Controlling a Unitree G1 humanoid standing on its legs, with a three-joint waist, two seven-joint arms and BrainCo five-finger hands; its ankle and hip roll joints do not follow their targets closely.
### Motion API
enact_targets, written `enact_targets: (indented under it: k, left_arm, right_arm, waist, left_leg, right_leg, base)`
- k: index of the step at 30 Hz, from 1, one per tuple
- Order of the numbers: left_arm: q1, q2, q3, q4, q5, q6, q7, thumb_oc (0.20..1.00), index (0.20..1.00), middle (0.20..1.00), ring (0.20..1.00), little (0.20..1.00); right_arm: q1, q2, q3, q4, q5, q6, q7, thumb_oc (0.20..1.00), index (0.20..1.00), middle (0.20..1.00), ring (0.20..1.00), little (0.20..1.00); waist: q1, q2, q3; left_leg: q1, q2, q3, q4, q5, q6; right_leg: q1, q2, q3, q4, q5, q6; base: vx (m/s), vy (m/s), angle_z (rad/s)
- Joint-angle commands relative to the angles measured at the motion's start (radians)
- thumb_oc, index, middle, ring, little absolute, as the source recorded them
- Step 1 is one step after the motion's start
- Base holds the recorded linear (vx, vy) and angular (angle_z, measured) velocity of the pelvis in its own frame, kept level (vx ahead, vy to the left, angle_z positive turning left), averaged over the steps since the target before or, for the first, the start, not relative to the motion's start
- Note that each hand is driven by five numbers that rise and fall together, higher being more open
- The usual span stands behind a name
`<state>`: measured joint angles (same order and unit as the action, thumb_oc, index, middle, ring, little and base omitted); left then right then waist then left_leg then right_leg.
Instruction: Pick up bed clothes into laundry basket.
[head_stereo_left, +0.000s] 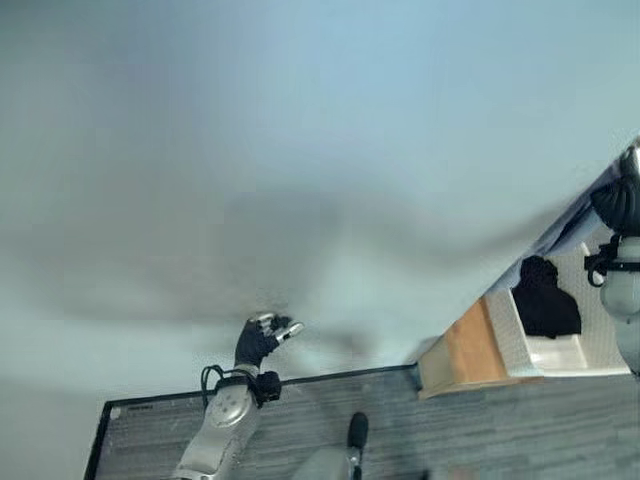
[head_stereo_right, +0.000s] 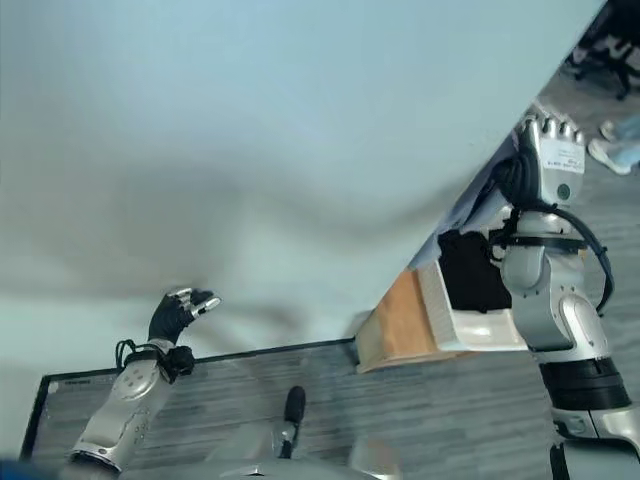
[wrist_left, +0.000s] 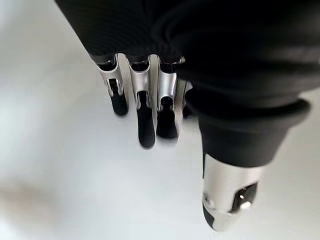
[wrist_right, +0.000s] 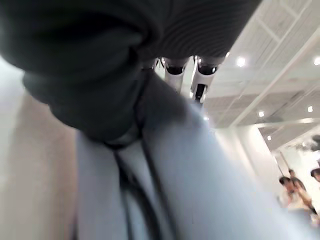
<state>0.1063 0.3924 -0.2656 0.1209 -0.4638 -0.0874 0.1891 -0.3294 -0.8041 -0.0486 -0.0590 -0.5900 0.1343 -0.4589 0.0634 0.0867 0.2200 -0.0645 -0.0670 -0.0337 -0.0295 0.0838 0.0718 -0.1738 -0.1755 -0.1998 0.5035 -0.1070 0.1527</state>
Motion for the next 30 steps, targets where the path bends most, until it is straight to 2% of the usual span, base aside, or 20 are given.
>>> enact_targets:
  k: [1,2,3,5,6,8,9,12,14,15,16,18,19,20,22,24,25,26,29,30]
  left_arm:
    - [-0.150,-0.036,-0.010,-0.098,-0.002,-0.100,-0.027,1.000,1.000,1.000,1.000,1.000]
    - [-0.139,-0.048,-0.016,-0.086,-0.015,-0.097,-0.035,1.000,1.000,1.000,1.000,1.000]
    - [-0.130,-0.048,-0.010,-0.090,-0.020,-0.100,-0.037,1.000,1.000,1.000,1.000,1.000]
    - [-0.112,-0.050,0.003,-0.088,-0.030,-0.105,-0.037,1.000,1.000,1.000,1.000,1.000]
    - [-0.110,-0.050,0.003,-0.089,-0.030,-0.105,-0.037,1.000,1.000,1.000,1.000,1.000]
    - [-0.096,-0.057,0.009,-0.098,-0.049,-0.101,-0.051,1.000,1.000,1.000,1.000,1.000]
    - [-0.094,-0.063,0.011,-0.097,-0.052,-0.103,-0.048,1.000,1.000,1.000,1.000,1.000]
    - [-0.104,-0.094,0.006,-0.083,-0.061,-0.103,-0.038,1.000,1.000,1.000,1.000,1.000]
    - [-0.108,-0.099,0.006,-0.084,-0.071,-0.108,-0.036,1.000,1.000,1.000,1.000,1.000]
    - [-0.108,-0.100,0.007,-0.087,-0.074,-0.110,-0.038,1.000,1.000,1.000,1.000,1.000]
    - [-0.102,-0.105,0.003,-0.096,-0.083,-0.115,-0.052,1.000,1.000,1.000,1.000,1.000]
    - [-0.102,-0.109,-0.004,-0.109,-0.089,-0.115,-0.064,1.000,1.000,1.000,1.000,1.000]
    - [-0.100,-0.106,-0.006,-0.115,-0.089,-0.115,-0.067,1.000,1.000,1.000,1.000,1.000]
    - [-0.096,-0.105,-0.009,-0.127,-0.093,-0.109,-0.067,1.000,1.000,1.000,1.000,1.000]
    - [-0.093,-0.106,-0.013,-0.133,-0.100,-0.109,-0.068,1.000,1.000,1.000,1.000,1.000]
    - [-0.108,-0.099,-0.034,-0.128,-0.089,-0.105,-0.073,1.000,1.000,1.000,1.000,1.000]
    - [-0.109,-0.100,-0.035,-0.126,-0.088,-0.105,-0.073,1.000,1.000,1.000,1.000,1.000]
    - [-0.127,-0.089,-0.049,-0.127,-0.082,-0.107,-0.071,1.000,1.000,1.000,1.000,1.000]
    - [-0.156,-0.089,-0.073,-0.115,-0.064,-0.111,-0.052,1.000,1.000,1.000,1.000,1.000]
    - [-0.153,-0.085,-0.073,-0.121,-0.073,-0.115,-0.050,1.000,1.000,1.000,1.000,1.000]
  right_arm:
    - [-0.178,-0.074,0.043,0.007,-0.061,-0.035,-0.012,0.200,0.200,0.200,0.200,0.200]
    - [-0.174,-0.052,0.057,-0.003,-0.068,-0.038,0.010,0.200,0.200,0.200,0.200,0.200]
    - [-0.169,-0.058,0.055,-0.011,-0.074,-0.035,0.015,0.200,0.200,0.200,0.200,0.200]
    - [-0.181,-0.059,0.067,-0.019,-0.073,-0.045,0.017,0.200,0.200,0.200,0.200,0.200]
    - [-0.182,-0.059,0.068,-0.018,-0.073,-0.045,0.017,0.200,0.200,0.200,0.200,0.200]
    - [-0.201,-0.054,0.091,-0.021,-0.056,-0.057,0.027,0.200,0.200,0.200,0.200,0.200]
    - [-0.214,-0.050,0.105,-0.022,-0.053,-0.062,0.024,0.200,0.200,0.200,0.200,0.200]
    - [-0.216,-0.038,0.132,-0.033,-0.057,-0.068,0.033,0.200,0.200,0.200,0.200,0.200]
    - [-0.209,-0.033,0.127,-0.045,-0.058,-0.067,0.037,0.200,0.200,0.200,0.200,0.200]
    - [-0.202,-0.028,0.129,-0.048,-0.059,-0.068,0.040,0.200,0.200,0.200,0.200,0.200]
    - [-0.192,-0.011,0.141,-0.055,-0.059,-0.073,0.050,0.200,0.200,0.200,0.200,0.200]
    - [-0.184,0.006,0.151,-0.056,-0.059,-0.075,0.064,0.200,0.200,0.200,0.200,0.200]
    - [-0.180,0.008,0.152,-0.055,-0.061,-0.077,0.067,0.200,0.200,0.200,0.200,0.200]
    - [-0.162,-0.002,0.139,-0.058,-0.070,-0.078,0.064,0.200,0.200,0.200,0.200,0.200]
    - [-0.137,-0.004,0.117,-0.057,-0.082,-0.078,0.061,0.200,0.200,0.200,0.200,0.200]
    - [-0.113,-0.002,0.102,-0.050,-0.110,-0.074,0.062,0.200,0.200,0.200,0.200,0.200]
    - [-0.113,-0.002,0.102,-0.051,-0.111,-0.074,0.063,0.200,0.200,0.200,0.200,0.200]
    - [-0.129,0.002,0.111,-0.044,-0.123,-0.068,0.069,0.200,0.200,0.200,0.200,0.200]
    - [-0.143,0.007,0.117,-0.039,-0.130,-0.061,0.067,0.200,0.200,0.200,0.200,0.200]
    - [-0.143,0.008,0.125,-0.028,-0.145,-0.052,0.068,0.200,0.200,0.200,0.200,0.200]
  waist:
    - [0.060,-0.007,-0.053]
    - [0.096,-0.032,-0.066]
    - [0.098,-0.050,-0.072]
    - [0.130,-0.072,-0.091]
    - [0.131,-0.072,-0.092]
    - [0.148,-0.080,-0.094]
    - [0.153,-0.076,-0.095]
    - [0.155,-0.064,-0.066]
    - [0.151,-0.067,-0.051]
    - [0.156,-0.072,-0.041]
    - [0.159,-0.088,-0.024]
    - [0.150,-0.098,-0.018]
    - [0.148,-0.098,-0.019]
    - [0.133,-0.093,-0.031]
    - [0.125,-0.082,-0.053]
    - [0.110,-0.069,-0.063]
    - [0.112,-0.069,-0.064]
    - [0.083,-0.048,-0.051]
    - [0.064,-0.034,-0.036]
    - [0.060,-0.013,-0.041]
  left_leg:
    - [0.080,0.148,0.012,-0.058,-0.061,-0.095]
    - [0.068,0.158,0.024,-0.058,-0.061,-0.108]
    - [0.064,0.166,0.024,-0.058,-0.056,-0.121]
    - [0.043,0.187,0.061,-0.058,-0.030,-0.145]
    - [0.043,0.188,0.063,-0.058,-0.029,-0.146]
    - [0.023,0.251,0.077,-0.057,0.010,-0.182]
    - [0.021,0.267,0.082,-0.051,0.020,-0.189]
    - [-0.001,0.275,0.091,0.011,0.032,-0.195]
    - [-0.019,0.255,0.075,0.085,0.005,-0.191]
    - [-0.030,0.210,0.036,0.140,-0.036,-0.180]
    - [-0.028,0.090,-0.031,0.244,-0.142,-0.155]
    - [-0.028,0.033,-0.020,0.369,-0.174,-0.137]
    - [-0.029,0.030,-0.005,0.400,-0.192,-0.127]
    - [0.001,0.047,0.015,0.344,-0.229,-0.105]
    - [0.076,0.048,0.027,0.241,-0.231,-0.094]
    - [0.129,0.057,0.019,0.085,-0.203,-0.082]
    - [0.135,0.058,0.021,0.070,-0.195,-0.082]
    - [0.173,0.085,0.037,-0.020,-0.164,-0.077]
    - [0.177,0.097,0.036,-0.053,-0.128,-0.074]
    - [0.164,0.119,0.059,-0.057,-0.118,-0.076]
  right_leg:
    - [0.141,-0.095,-0.102,-0.153,0.054,-0.010]
    - [0.222,-0.138,-0.109,-0.246,0.095,-0.003]
    - [0.239,-0.112,-0.070,-0.291,0.082,0.015]
    - [0.275,-0.094,-0.102,-0.392,0.098,0.039]
    - [0.279,-0.091,-0.102,-0.402,0.103,0.038]
    - [0.331,-0.019,-0.123,-0.536,0.060,0.026]
    - [0.343,-0.007,-0.130,-0.562,0.054,0.020]
    - [0.357,0.023,-0.127,-0.591,0.045,-0.003]
    - [0.356,0.022,-0.128,-0.590,0.049,-0.013]
    - [0.349,0.019,-0.128,-0.588,0.053,-0.017]
    - [0.319,0.017,-0.108,-0.577,0.073,-0.028]
    - [0.297,0.025,-0.090,-0.573,0.088,-0.042]
    - [0.295,0.032,-0.080,-0.575,0.087,-0.046]
    - [0.292,0.051,-0.072,-0.576,0.083,-0.046]
    - [0.290,0.072,-0.066,-0.570,0.083,-0.042]
    - [0.238,0.071,-0.083,-0.484,0.090,-0.033]
    - [0.231,0.070,-0.081,-0.472,0.085,-0.032]
    - [0.130,0.053,-0.090,-0.323,0.094,0.001]
    - [0.066,0.044,-0.077,-0.223,0.118,0.036]
    - [0.068,-0.009,-0.084,-0.202,0.105,0.041]
  base:
    - [-0.17,-0.365,-0.57]
    - [-0.14,-0.412,-0.65]
    - [-0.14,-0.423,-0.53]
    - [-0.09,-0.269,-0.29]
    - [-0.11,-0.281,-0.59]
    - [-0.19,-0.396,-0.53]
    - [-0.20,-0.353,-0.13]
    - [-0.21,-0.232,-0.39]
    - [-0.16,-0.108,-0.12]
    - [-0.26,-0.180,-0.20]
    - [-0.31,-0.243,-0.18]
    - [-0.22,-0.164,-0.55]
    - [-0.06,-0.036,-0.79]
    - [0.01,-0.010,-0.35]
    - [0.07,0.028,0.09]
    - [0.00,0.032,-0.08]
    - [-0.16,0.006,-0.29]
    - [-0.20,-0.030,-0.38]
    - [-0.20,-0.056,-0.45]
    - [-0.18,-0.137,-0.08]
